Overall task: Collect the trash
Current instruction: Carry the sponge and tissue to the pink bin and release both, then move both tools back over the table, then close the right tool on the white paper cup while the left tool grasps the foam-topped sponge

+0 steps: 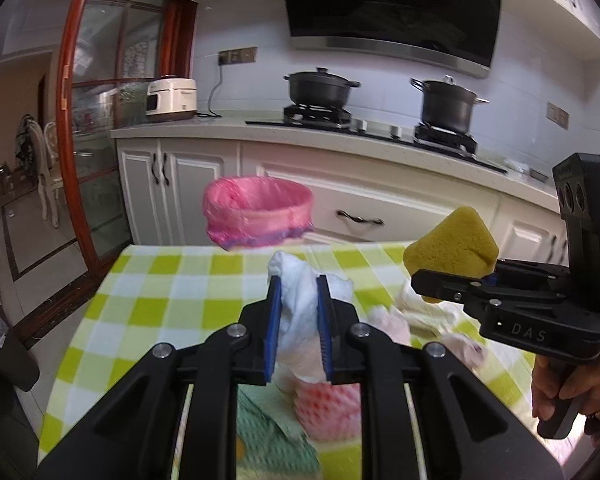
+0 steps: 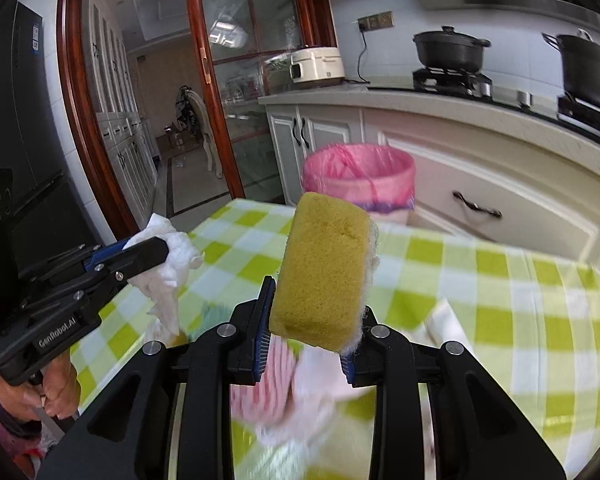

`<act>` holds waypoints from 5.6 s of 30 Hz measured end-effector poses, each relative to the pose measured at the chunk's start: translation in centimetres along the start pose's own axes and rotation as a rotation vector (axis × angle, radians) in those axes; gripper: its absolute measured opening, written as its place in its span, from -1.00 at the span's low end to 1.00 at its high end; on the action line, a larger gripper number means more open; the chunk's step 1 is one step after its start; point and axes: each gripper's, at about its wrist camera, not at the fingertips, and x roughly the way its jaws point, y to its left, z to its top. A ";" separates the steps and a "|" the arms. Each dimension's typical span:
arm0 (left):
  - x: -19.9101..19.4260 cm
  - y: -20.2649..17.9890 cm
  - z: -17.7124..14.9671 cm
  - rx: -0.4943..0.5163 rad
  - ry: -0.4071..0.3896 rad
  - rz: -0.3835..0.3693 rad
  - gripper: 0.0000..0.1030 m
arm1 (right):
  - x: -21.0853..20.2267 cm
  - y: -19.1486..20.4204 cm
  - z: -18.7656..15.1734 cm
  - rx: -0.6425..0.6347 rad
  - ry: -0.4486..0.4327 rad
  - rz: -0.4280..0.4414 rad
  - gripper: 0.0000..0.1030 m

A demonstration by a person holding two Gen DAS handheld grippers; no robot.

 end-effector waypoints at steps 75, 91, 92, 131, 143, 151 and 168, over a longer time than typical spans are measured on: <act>-2.4 -0.7 -0.5 -0.076 -0.040 0.152 0.91 | -6.5 -6.0 -2.4 0.085 -0.096 -0.139 0.56; -3.7 -2.0 -9.6 -0.028 0.075 0.171 0.91 | -3.7 -7.7 -11.9 0.159 0.072 -0.229 0.56; -3.7 -1.9 -9.8 -0.032 0.078 0.168 0.91 | -3.2 -7.8 -12.0 0.160 0.078 -0.227 0.56; 0.2 -1.8 -10.9 -0.003 0.181 0.184 0.17 | -4.0 -8.8 -11.5 0.220 0.071 -0.149 0.20; 2.7 4.9 -10.4 -0.126 0.251 0.277 0.28 | -3.2 -7.7 -11.0 0.207 0.084 -0.159 0.20; 3.9 5.1 -10.8 -0.101 0.271 0.268 -0.25 | -3.3 -7.2 -11.0 0.194 0.085 -0.166 0.20; 1.7 6.1 -11.2 -0.176 0.228 0.286 0.35 | -3.7 -7.0 -10.6 0.198 0.063 -0.159 0.20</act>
